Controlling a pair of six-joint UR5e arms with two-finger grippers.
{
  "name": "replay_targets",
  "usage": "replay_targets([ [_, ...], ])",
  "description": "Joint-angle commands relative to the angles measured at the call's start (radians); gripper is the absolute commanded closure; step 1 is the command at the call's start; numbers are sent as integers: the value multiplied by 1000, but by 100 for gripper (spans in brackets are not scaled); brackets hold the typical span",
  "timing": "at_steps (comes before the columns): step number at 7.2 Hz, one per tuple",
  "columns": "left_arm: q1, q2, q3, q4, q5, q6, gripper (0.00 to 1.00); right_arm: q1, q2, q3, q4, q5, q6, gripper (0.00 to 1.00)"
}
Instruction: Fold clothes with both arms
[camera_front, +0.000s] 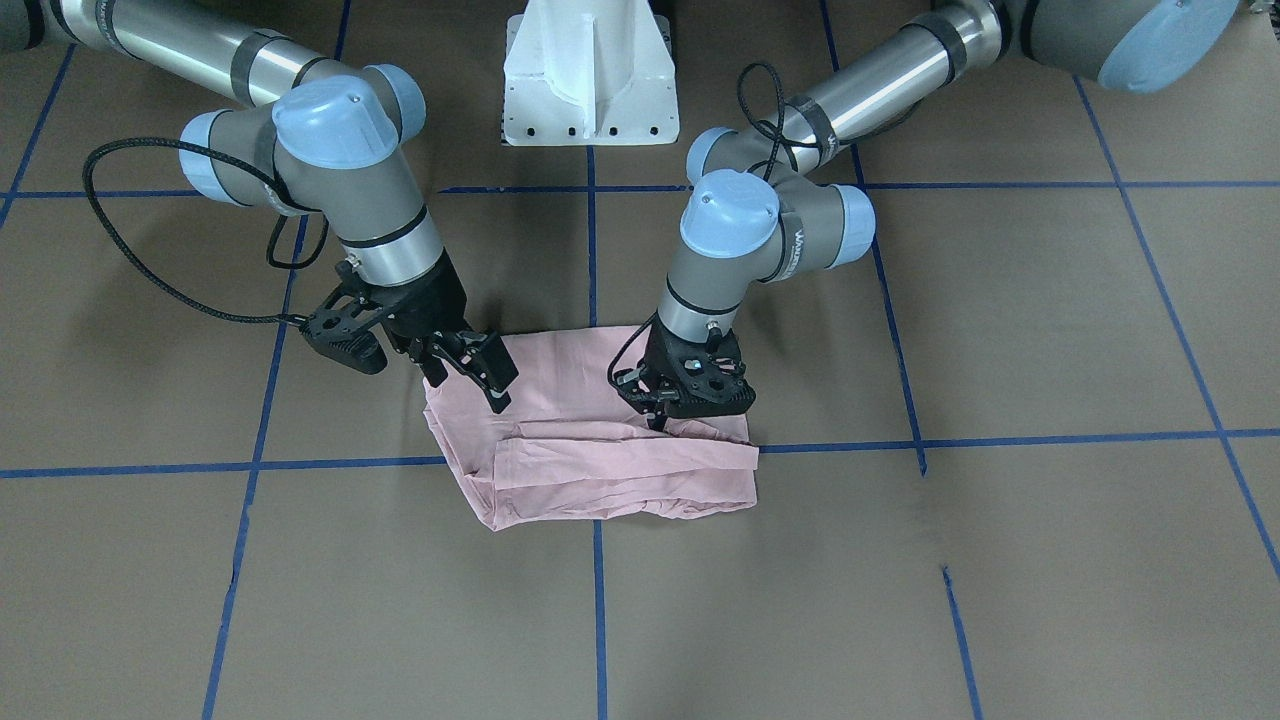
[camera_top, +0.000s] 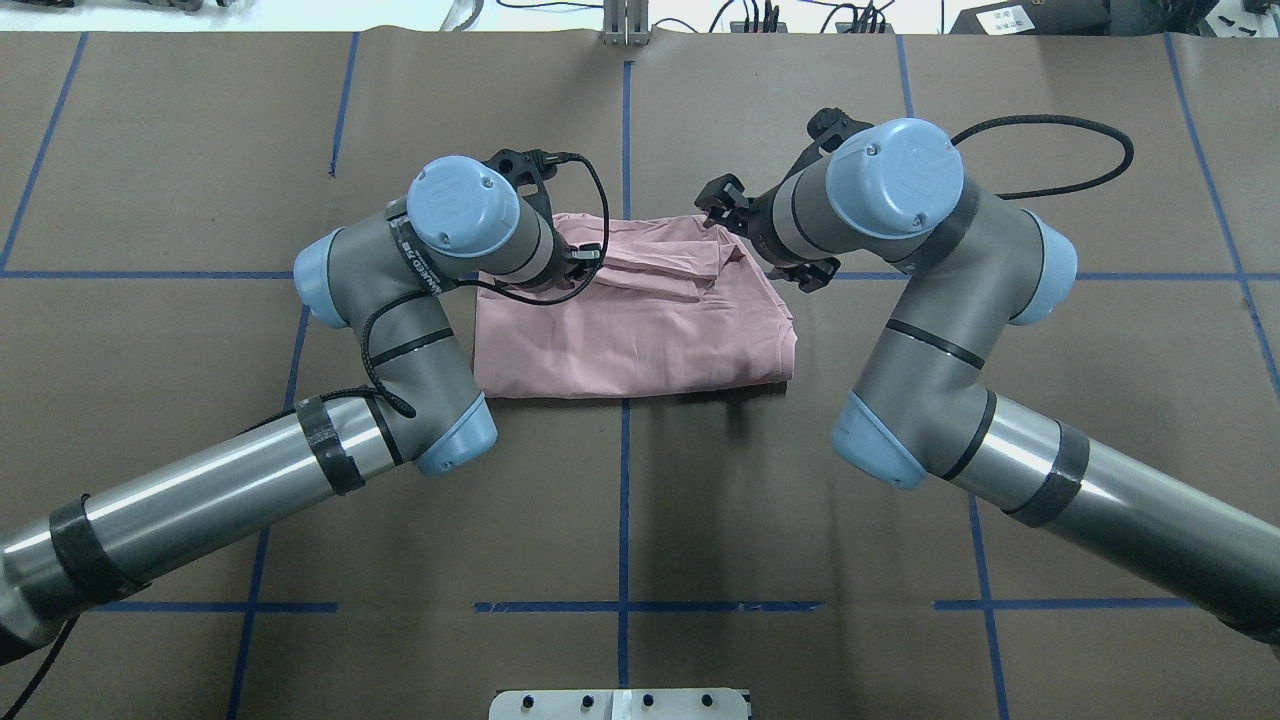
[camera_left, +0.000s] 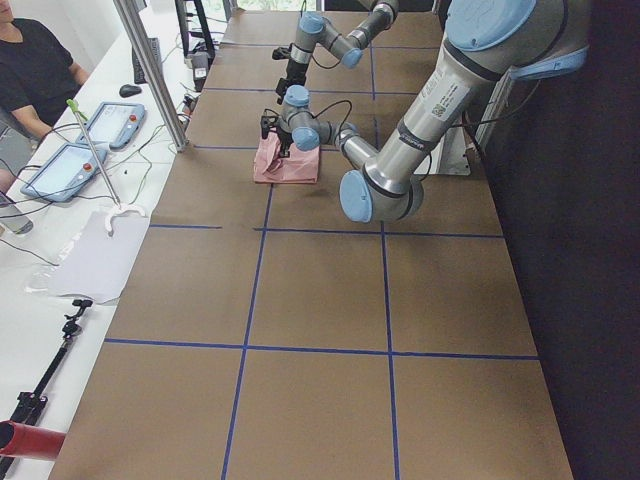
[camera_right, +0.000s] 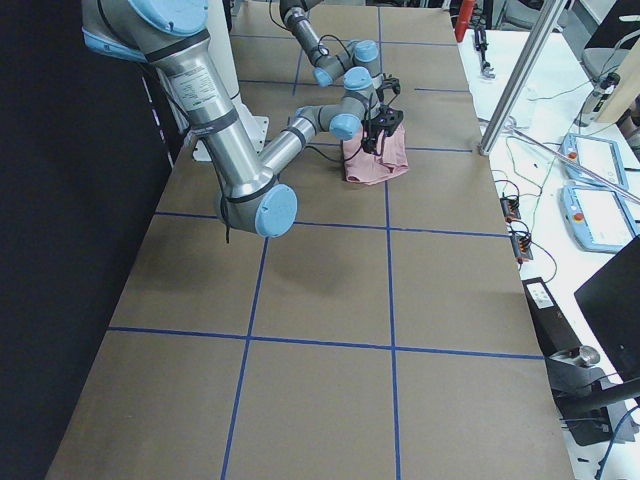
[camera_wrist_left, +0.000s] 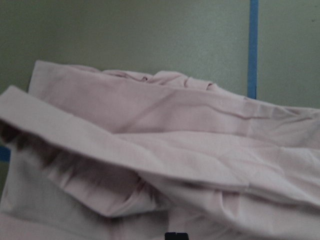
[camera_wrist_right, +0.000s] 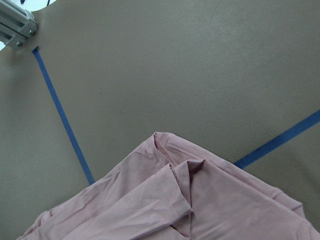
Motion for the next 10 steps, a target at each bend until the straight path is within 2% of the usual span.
replay_targets([
  [1, -74, -44, 88, -40, 2, 52, 100, 1, -22, 13, 0, -4, 0, 0],
  [3, -145, -101, 270, -213, 2, 81, 100, 1, -49, 34, 0, -9, 0, 0],
  [4, -163, -110, 277, -214, 0, 81, 100, -4, -49, 37, 0, -10, 3, 0],
  [5, -186, -115, 268, -215, -9, 84, 100, -43, -43, 36, -2, -22, 12, 0],
  [6, -223, -107, 228, -208, -70, 84, 100, -117, -37, 34, -2, -97, 14, 0],
  [7, -275, -74, 194, -209, -175, 86, 100, -193, -25, 22, -2, -155, 37, 4],
  [8, -312, -4, 117, -211, -209, 87, 100, -225, -11, 1, 0, -177, 72, 10],
  [9, -332, 46, 60, -214, -246, 87, 100, -229, 51, -63, -2, -179, 93, 50],
  [10, -333, 76, 23, -209, -257, 87, 100, -228, 100, -137, 0, -179, 144, 100],
])
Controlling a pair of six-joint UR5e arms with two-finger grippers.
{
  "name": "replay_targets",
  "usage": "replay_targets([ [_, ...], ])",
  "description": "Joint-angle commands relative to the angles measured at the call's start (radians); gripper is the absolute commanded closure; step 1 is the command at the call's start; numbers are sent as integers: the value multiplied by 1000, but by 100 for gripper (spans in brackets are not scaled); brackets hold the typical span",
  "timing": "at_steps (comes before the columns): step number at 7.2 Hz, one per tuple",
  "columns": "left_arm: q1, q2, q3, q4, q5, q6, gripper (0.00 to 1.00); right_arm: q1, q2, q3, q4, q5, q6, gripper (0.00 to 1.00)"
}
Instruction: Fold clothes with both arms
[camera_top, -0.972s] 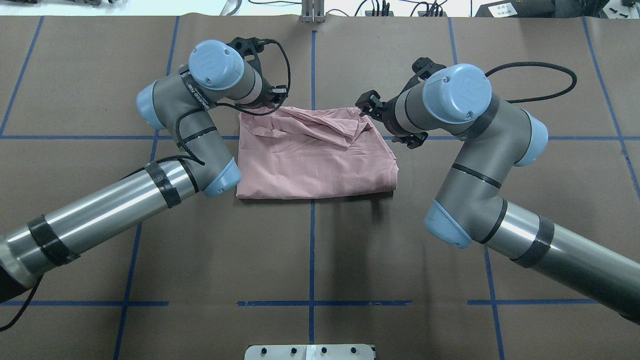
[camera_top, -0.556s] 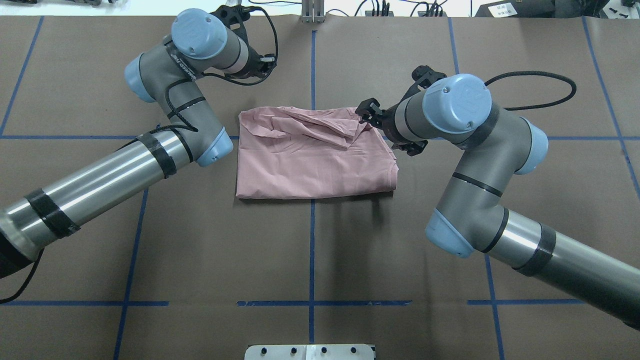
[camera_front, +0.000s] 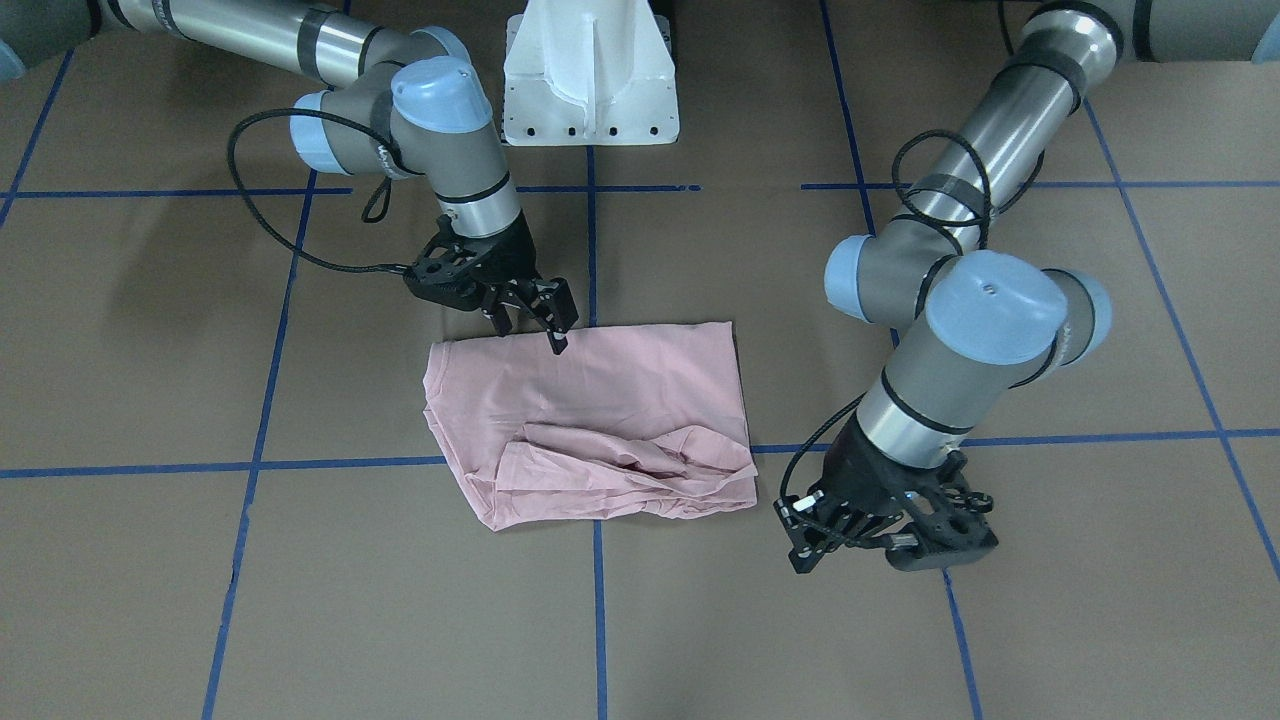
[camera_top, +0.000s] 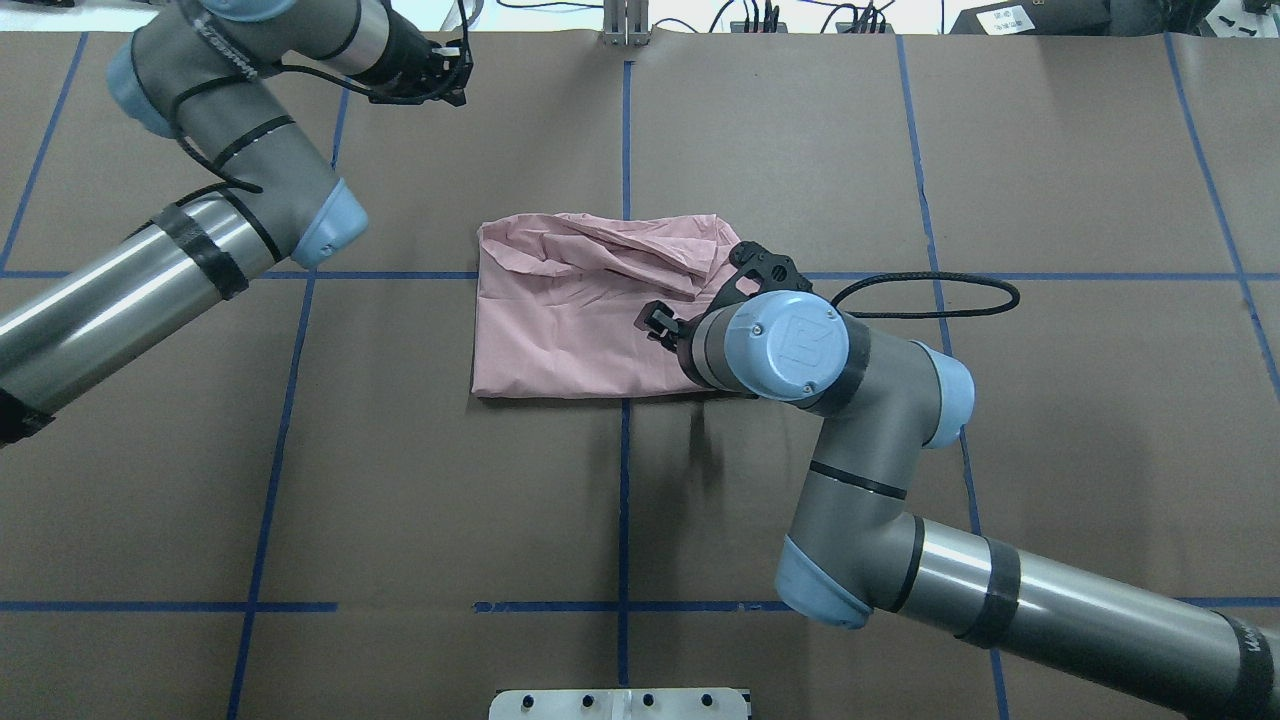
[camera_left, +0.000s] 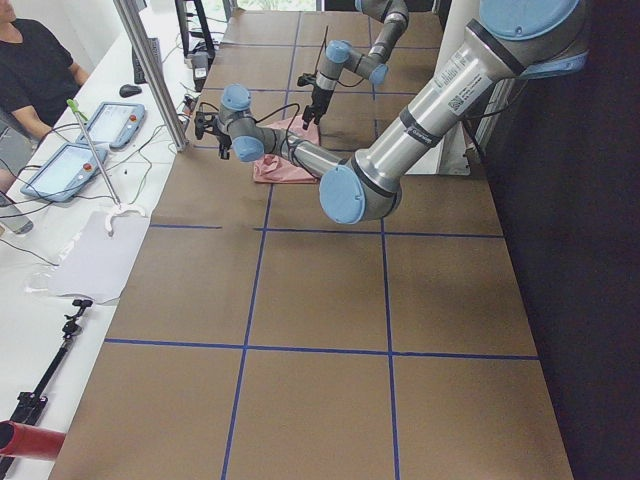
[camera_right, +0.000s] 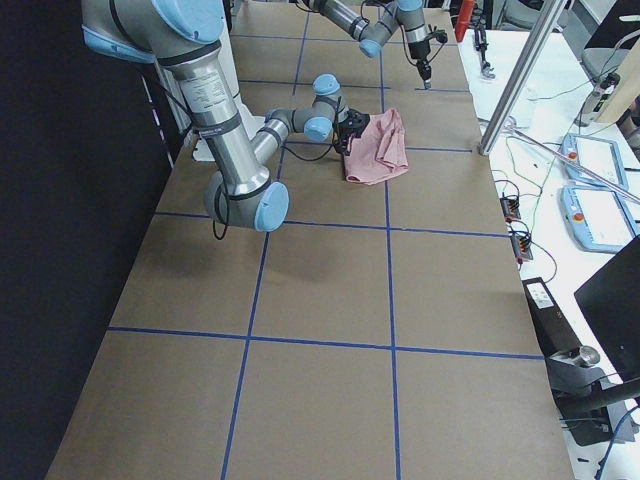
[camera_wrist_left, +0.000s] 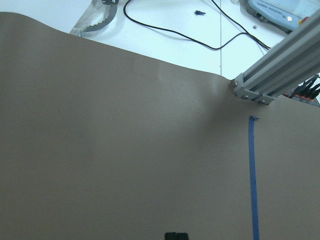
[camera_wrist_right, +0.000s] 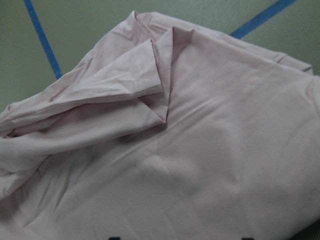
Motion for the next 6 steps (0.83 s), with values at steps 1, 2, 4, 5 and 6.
replay_targets([
  [1, -14, 60, -85, 5, -29, -1, 100, 8, 96, -119, 2, -6, 35, 100],
  [2, -14, 71, -93, 5, -29, 0, 100, 26, 130, -170, 5, -6, 29, 100],
  [4, -14, 72, -105, 7, -29, -1, 100, 48, 207, -282, 12, -4, 9, 100],
  [5, -14, 71, -119, 10, -29, -3, 100, 54, 208, -294, 13, -4, -5, 100],
  [6, -12, 71, -124, 30, -28, -3, 100, 65, 211, -303, 13, -3, -13, 100],
])
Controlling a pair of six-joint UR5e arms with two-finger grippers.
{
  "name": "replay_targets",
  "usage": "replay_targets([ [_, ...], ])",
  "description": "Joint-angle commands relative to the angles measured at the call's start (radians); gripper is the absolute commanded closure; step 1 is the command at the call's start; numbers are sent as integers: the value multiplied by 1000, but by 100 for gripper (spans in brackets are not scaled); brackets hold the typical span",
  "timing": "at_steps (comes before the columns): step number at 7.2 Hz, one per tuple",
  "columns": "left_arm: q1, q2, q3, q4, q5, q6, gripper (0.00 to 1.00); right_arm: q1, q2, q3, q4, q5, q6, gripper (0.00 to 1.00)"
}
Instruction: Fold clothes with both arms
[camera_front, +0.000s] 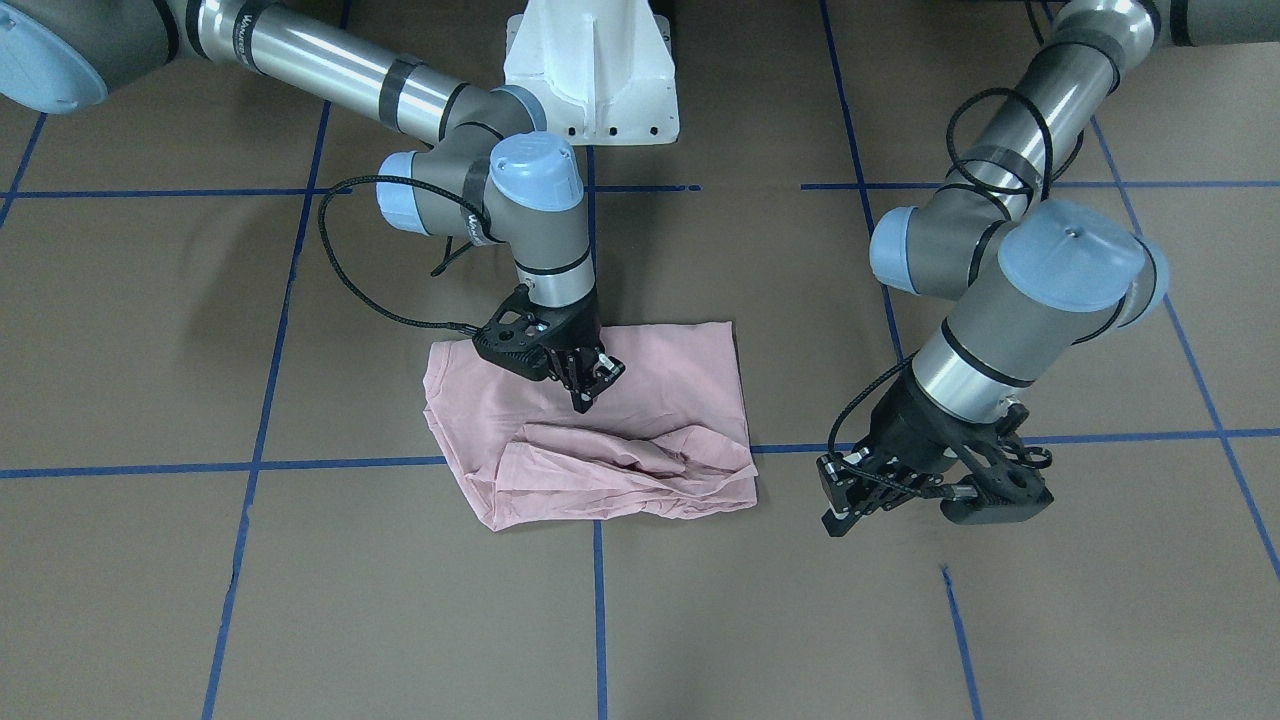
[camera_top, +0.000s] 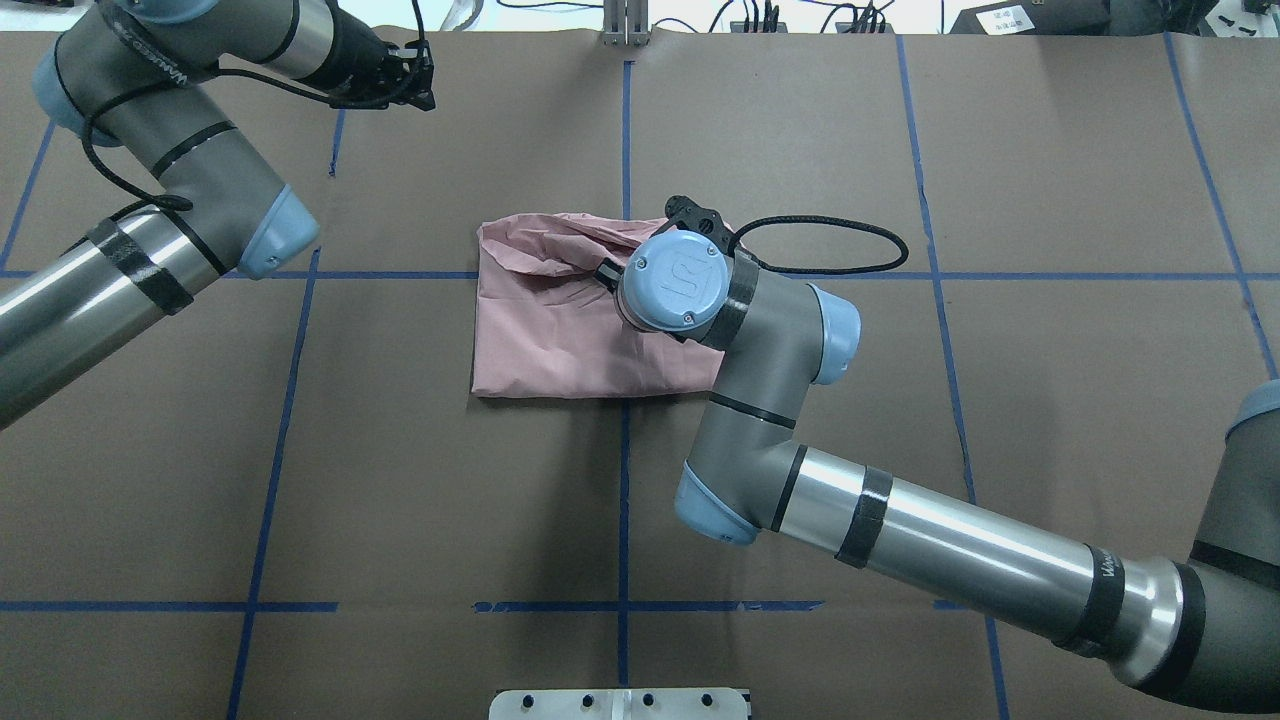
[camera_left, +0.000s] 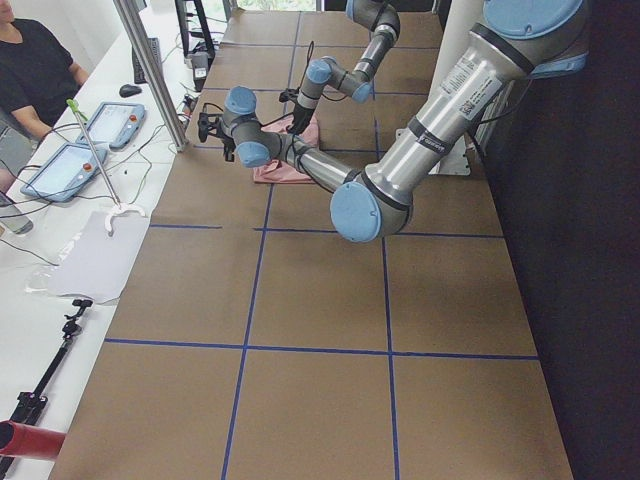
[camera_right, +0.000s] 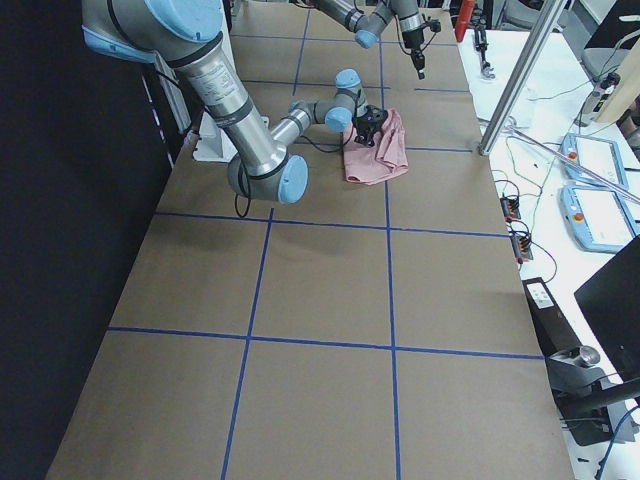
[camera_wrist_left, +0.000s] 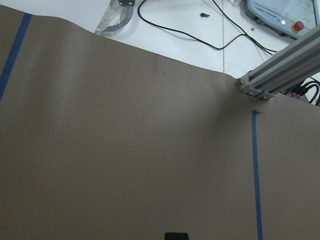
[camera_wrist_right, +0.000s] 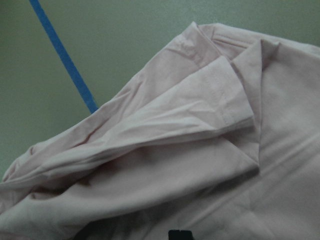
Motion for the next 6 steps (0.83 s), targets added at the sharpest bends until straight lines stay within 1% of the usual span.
replay_targets([
  [1, 1, 0, -9, 16, 1, -1, 100, 22, 19, -44, 1, 3, -24, 100],
  [3, 0, 3, -9, 16, 4, 1, 100, 63, 91, -156, 3, 13, -61, 100],
  [4, 0, 15, -9, 16, 4, 2, 100, 89, 98, -197, 45, 20, -76, 100],
  [5, 0, 23, -10, 16, 6, 2, 100, 121, 99, -255, 124, 44, -81, 100],
  [6, 0, 30, -19, 16, 9, 1, 100, 160, 159, -326, 130, 65, -120, 100],
])
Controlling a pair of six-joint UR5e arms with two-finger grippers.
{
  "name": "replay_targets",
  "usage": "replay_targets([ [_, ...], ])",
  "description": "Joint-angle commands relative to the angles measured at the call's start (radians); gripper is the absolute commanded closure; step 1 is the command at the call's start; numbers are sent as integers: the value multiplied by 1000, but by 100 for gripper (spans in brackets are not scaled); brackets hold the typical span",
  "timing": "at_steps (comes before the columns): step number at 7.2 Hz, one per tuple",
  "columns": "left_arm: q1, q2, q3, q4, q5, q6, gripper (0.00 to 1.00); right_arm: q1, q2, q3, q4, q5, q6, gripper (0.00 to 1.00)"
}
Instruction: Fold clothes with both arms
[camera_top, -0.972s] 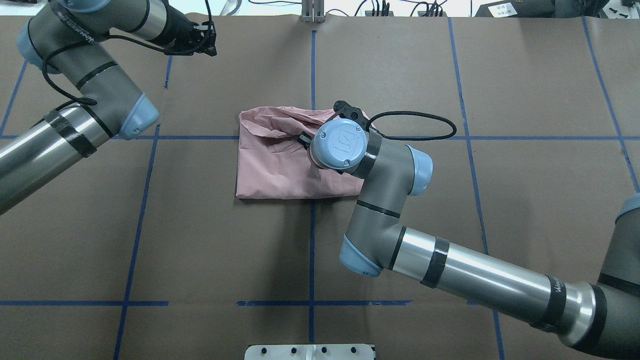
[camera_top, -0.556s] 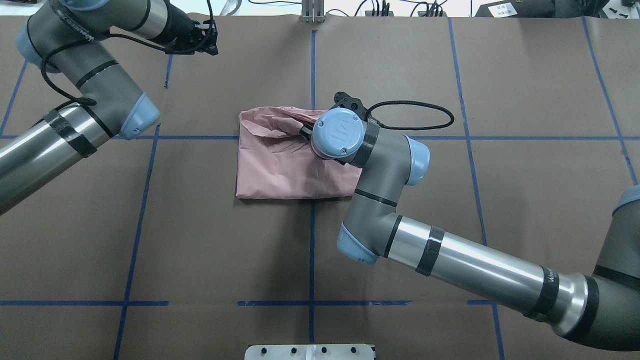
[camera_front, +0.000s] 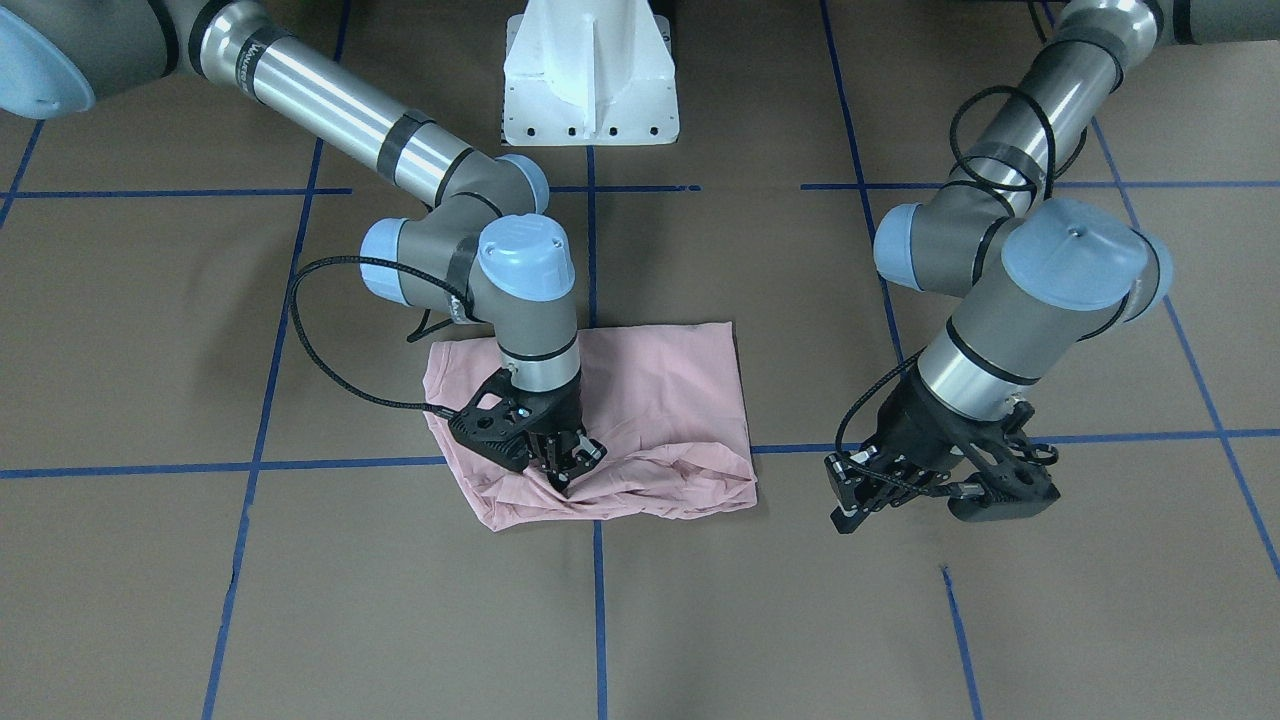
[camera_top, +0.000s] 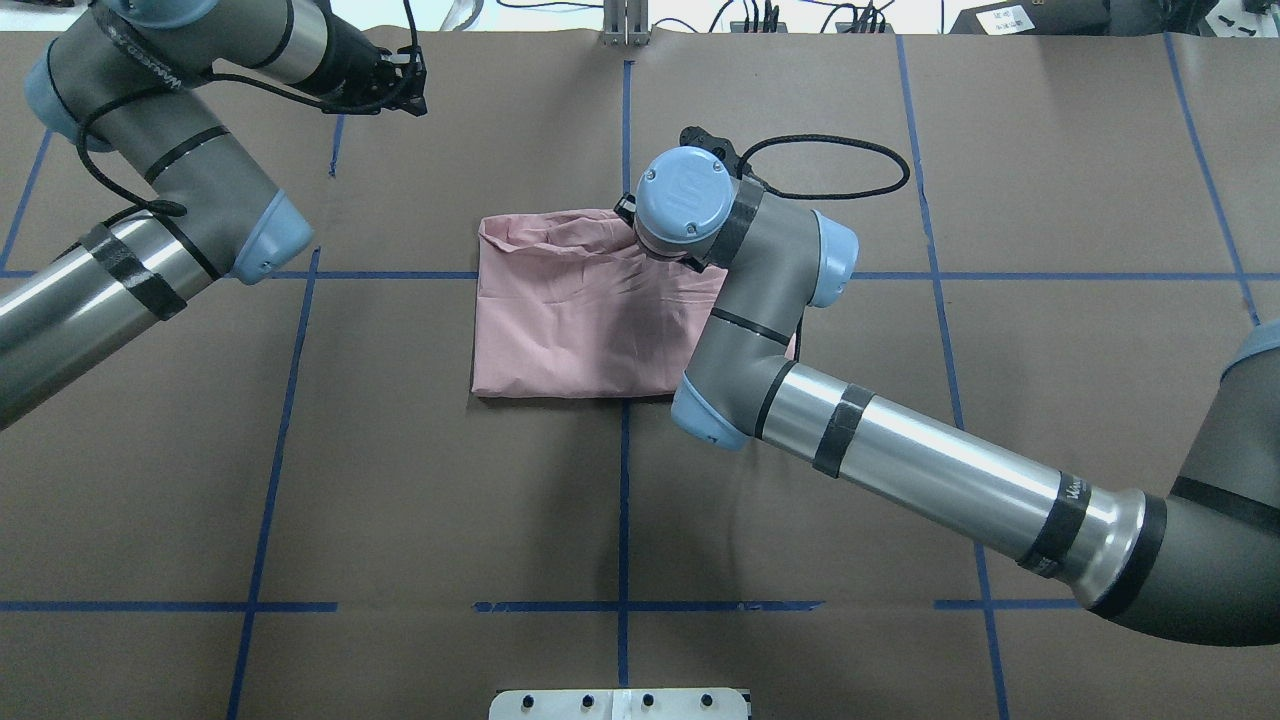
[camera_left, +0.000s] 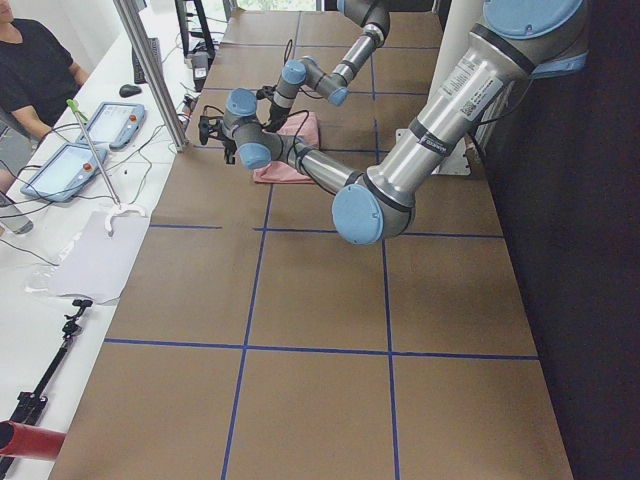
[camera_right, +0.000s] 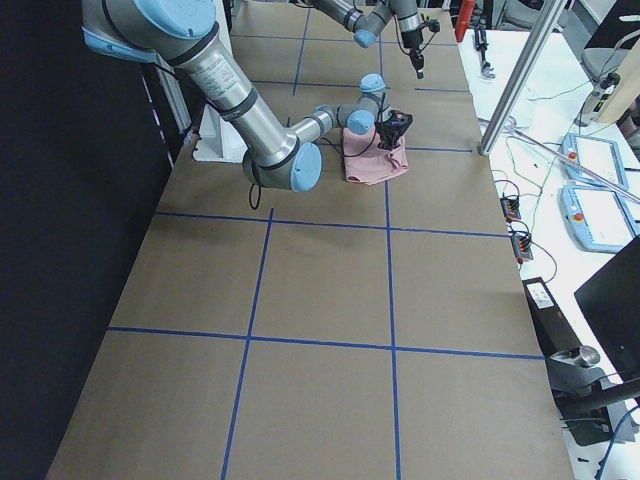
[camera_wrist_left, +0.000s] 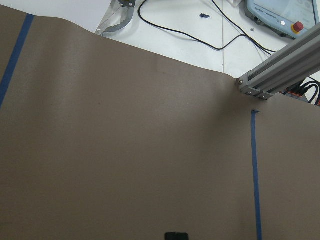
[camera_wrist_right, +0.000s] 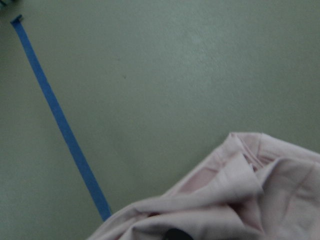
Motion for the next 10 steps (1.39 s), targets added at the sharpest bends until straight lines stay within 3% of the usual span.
replay_targets([
  [1, 0, 25, -22, 0, 4, -1, 100, 59, 78, -131, 35, 28, -39, 100],
  [3, 8, 20, -27, 6, -2, -18, 100, 99, 89, -150, 48, 37, -77, 100],
  [5, 149, -12, -117, 209, 7, -84, 100, 206, 71, -143, 44, 154, -217, 100],
  [7, 282, -67, -179, 406, 94, -131, 100, 336, -90, 47, 43, 360, -311, 100],
  [8, 326, -66, -162, 405, 128, -127, 100, 390, -167, 119, 44, 455, -356, 63],
  [9, 333, -107, -92, 397, 148, -118, 100, 401, -226, 184, 49, 482, -358, 38],
  [10, 333, -198, 39, 393, 173, -96, 100, 408, -292, 266, 49, 477, -358, 0],
])
